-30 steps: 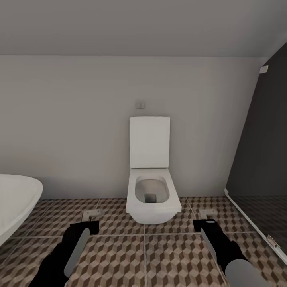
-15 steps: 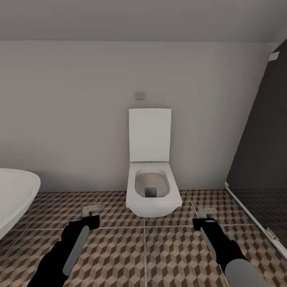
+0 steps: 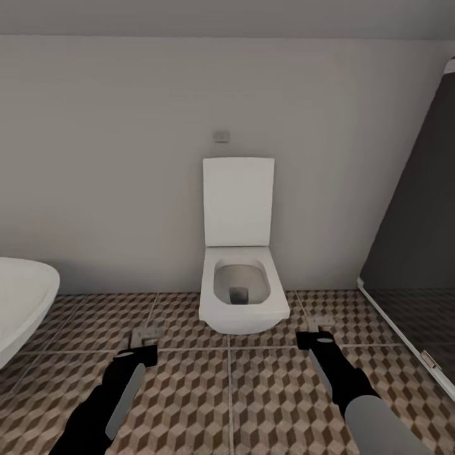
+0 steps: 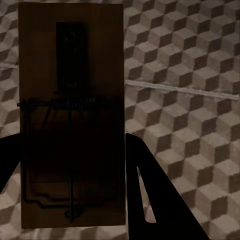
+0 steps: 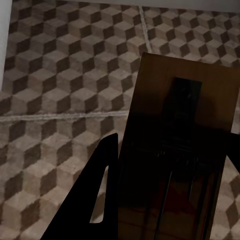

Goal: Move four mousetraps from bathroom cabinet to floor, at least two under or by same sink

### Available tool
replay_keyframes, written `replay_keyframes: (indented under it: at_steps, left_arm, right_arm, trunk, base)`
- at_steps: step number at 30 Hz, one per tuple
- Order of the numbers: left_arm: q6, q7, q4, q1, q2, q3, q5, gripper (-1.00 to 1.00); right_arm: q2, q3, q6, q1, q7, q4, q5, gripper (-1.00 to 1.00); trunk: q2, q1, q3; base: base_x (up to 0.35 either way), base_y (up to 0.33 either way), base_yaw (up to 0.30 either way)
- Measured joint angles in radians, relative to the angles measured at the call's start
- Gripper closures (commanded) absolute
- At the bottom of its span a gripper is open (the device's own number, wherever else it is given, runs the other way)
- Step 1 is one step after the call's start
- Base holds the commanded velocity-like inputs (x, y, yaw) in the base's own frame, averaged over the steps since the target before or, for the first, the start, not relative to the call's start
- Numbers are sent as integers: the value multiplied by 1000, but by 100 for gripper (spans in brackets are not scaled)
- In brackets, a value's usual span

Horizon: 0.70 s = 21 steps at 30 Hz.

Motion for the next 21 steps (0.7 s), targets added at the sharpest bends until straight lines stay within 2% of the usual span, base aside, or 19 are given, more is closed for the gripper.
replay_keyframes:
  at_steps: [8,12,15,21]
  left_arm:
    - [-22,-1,37,-14,-26,-4,-36,100]
    - [-26,-1,60,-18,-46,-5,-54,100]
    - [-30,-2,72,-18,-59,-5,-60,100]
    - [-40,-1,84,-19,-67,-6,-65,100]
  right_arm:
    - [-1,-3,-75,-3,-2,17,0,100]
    - [-8,-15,-96,-3,-12,59,-1,100]
    - [-12,-22,-105,-3,-15,77,0,100]
    - [-18,-25,-132,-3,-20,88,3,100]
  trunk:
    - [-2,4,-31]
    - [-3,5,-46]
    - [-4,7,-58]
    - [-5,9,-81]
  base:
    - [0,0,0]
    - [0,0,0]
    - [0,0,0]
    - [0,0,0]
